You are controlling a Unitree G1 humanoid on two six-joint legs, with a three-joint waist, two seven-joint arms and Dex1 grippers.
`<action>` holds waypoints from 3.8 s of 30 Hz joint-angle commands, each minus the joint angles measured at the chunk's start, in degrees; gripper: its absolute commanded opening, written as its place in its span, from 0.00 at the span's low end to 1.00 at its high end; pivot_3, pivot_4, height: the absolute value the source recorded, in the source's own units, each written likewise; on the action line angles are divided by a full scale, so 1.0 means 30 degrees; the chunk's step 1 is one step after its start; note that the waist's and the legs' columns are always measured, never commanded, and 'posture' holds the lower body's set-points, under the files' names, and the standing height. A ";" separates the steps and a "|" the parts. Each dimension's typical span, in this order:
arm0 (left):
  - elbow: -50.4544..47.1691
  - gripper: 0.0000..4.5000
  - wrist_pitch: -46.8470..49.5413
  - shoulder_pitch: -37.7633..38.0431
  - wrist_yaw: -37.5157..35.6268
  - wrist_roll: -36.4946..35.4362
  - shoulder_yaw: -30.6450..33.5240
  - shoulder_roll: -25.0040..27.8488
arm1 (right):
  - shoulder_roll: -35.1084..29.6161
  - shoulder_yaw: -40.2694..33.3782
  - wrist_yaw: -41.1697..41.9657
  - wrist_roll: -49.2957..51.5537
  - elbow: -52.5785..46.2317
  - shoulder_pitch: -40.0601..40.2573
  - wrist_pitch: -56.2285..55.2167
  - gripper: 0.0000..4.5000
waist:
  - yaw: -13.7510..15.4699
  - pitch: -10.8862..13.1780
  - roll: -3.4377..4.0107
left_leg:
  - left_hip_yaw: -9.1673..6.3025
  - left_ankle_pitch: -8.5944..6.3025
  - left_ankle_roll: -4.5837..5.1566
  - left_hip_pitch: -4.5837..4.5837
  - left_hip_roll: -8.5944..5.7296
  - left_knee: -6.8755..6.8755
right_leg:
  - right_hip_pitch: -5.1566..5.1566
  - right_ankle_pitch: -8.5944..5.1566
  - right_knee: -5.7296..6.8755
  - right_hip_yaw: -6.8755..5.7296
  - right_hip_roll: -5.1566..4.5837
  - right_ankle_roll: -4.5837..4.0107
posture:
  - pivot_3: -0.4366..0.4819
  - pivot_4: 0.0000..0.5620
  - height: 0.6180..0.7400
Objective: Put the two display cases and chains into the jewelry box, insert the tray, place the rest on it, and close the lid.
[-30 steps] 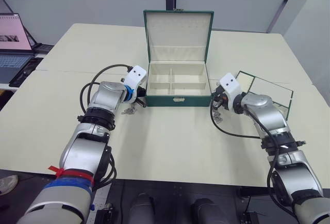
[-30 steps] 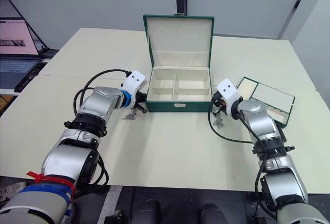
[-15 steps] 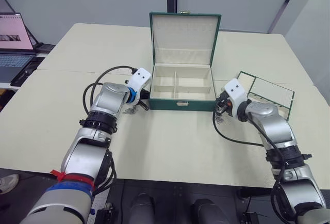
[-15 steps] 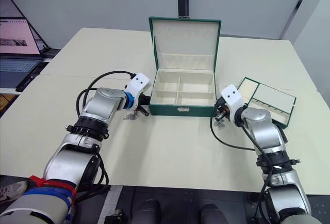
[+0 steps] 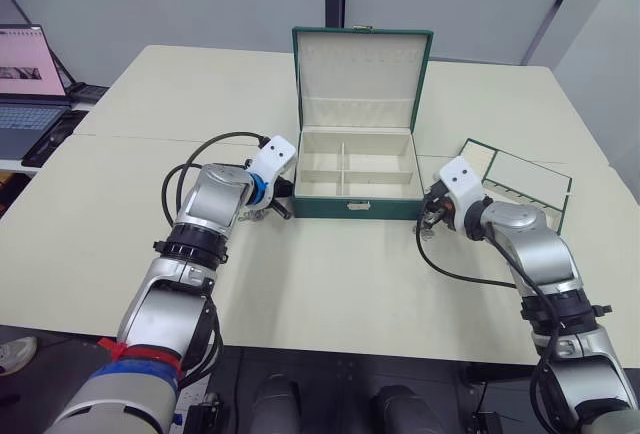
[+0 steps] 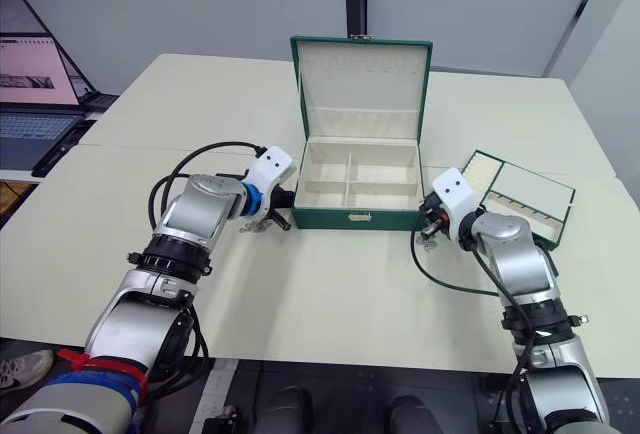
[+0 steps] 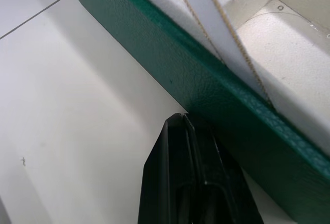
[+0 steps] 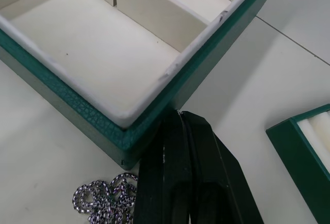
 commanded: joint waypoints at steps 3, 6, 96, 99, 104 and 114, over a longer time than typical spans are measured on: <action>-0.1901 0.00 0.0013 0.0288 -0.1786 -0.0968 -0.1267 -0.1103 | 0.0700 0.1483 0.0928 0.1043 -0.1427 0.0274 0.0200 0.00 | 0.0000 -0.0002 -0.0001 | 0.0000 -0.0001 0.0001 0.0002 0.0000 -0.0003 | 0.0004 0.0000 -0.0006 0.0001 0.0001 0.0000 | 0.48 0.27 0.98; -0.1655 0.00 -0.0149 0.0274 -0.1501 -0.0837 -0.1098 -0.1023 | 0.0620 0.1457 0.0882 0.0958 -0.1452 0.0328 0.0178 0.00 | 0.0000 -0.0003 -0.0001 | -0.0002 -0.0001 0.0002 0.0005 0.0000 -0.0012 | 0.0008 0.0000 -0.0010 0.0003 0.0001 0.0000 | 0.48 0.27 0.98; -1.1295 1.00 0.2762 1.1326 0.9083 -0.9583 0.9980 0.4589 | -0.9251 -0.5345 -0.3660 1.9856 -1.6431 0.3596 0.4095 0.99 | -0.0209 -0.0024 -0.0048 | -0.0076 -0.0034 0.0030 0.0006 0.0011 -0.0200 | 0.0046 0.0009 -0.0184 -0.0012 0.0005 -0.0024 | 0.48 0.27 0.98; -1.0350 1.00 0.2504 1.0816 0.9251 -0.9337 0.9711 0.4261 | -0.9541 -0.5444 -0.3620 1.9975 -1.6374 0.3628 0.4099 0.99 | -0.0201 -0.0025 -0.0050 | -0.0070 -0.0030 0.0023 0.0005 0.0004 -0.0200 | 0.0046 0.0010 -0.0186 -0.0010 -0.0004 -0.0022 | 0.48 0.27 0.98; -0.8734 1.00 0.1563 1.0393 0.9137 -0.8678 0.9166 0.4042 | -0.9827 -0.5494 -0.3773 2.0231 -1.6242 0.3538 0.4051 0.99 | -0.0232 -0.0025 -0.0051 | -0.0069 -0.0023 0.0010 0.0007 0.0010 -0.0199 | 0.0045 0.0010 -0.0179 -0.0007 0.0003 -0.0023 | 0.48 0.27 0.98; -0.7195 1.00 0.0517 0.9909 0.8755 -0.7973 0.8418 0.3634 | -1.0264 -0.5651 -0.4039 2.0391 -1.6301 0.3637 0.3948 0.99 | -0.0187 -0.0027 -0.0051 | -0.0069 -0.0020 0.0008 0.0007 0.0007 -0.0196 | 0.0049 0.0010 -0.0170 -0.0013 -0.0002 -0.0023 | 0.48 0.27 0.98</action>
